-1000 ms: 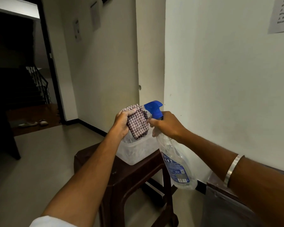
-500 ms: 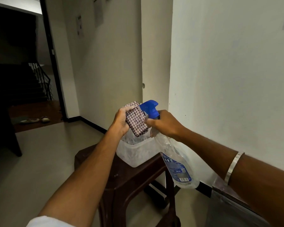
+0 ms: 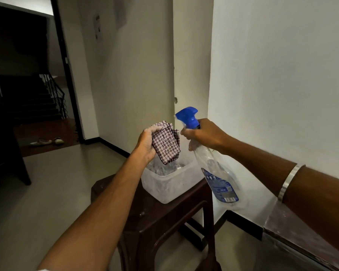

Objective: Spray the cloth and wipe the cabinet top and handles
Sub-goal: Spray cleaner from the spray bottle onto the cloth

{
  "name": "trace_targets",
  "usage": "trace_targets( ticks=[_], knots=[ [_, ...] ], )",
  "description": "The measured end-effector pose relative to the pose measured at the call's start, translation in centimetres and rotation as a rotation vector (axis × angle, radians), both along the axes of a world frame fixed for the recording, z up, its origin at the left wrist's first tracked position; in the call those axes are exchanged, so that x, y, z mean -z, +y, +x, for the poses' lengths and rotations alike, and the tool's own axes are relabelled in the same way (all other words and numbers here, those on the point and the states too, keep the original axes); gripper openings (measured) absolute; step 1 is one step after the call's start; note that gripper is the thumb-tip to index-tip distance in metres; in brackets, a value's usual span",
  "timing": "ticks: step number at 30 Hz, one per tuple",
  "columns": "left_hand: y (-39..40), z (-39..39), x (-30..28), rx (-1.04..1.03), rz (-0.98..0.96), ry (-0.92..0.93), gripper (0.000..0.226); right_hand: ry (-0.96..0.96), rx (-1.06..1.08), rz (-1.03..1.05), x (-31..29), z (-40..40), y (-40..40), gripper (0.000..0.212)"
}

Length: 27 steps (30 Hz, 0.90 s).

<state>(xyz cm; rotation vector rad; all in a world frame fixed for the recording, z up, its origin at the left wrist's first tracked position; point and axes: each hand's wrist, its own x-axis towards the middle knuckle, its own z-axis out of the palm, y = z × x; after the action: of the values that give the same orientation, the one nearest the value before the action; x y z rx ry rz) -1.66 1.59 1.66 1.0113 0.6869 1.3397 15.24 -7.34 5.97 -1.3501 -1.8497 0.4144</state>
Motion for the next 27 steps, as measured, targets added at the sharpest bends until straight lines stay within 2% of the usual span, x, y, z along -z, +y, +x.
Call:
trace_targets(
  ticks=[5,9,13,19,27],
  knots=[
    [0.6,0.0,-0.1,-0.039,-0.021,0.008,0.024,0.012,-0.048,0.135,-3.9,0.3,1.4,0.026],
    [1.1,-0.1,0.3,-0.128,-0.031,0.074,0.033,0.015,0.001,0.293,-6.9,0.3,3.0,0.037],
    [1.5,-0.3,0.5,-0.150,-0.040,0.096,0.040,0.075,0.065,0.410,-8.6,-0.2,4.6,0.035],
    [1.7,-0.5,1.3,-0.163,0.001,0.130,0.024,0.185,0.074,0.419,-9.6,-0.9,5.9,0.032],
    [2.5,-1.5,2.2,-0.208,0.003,0.141,0.033,0.191,0.136,0.292,-3.4,-1.3,10.0,0.035]
  ],
)
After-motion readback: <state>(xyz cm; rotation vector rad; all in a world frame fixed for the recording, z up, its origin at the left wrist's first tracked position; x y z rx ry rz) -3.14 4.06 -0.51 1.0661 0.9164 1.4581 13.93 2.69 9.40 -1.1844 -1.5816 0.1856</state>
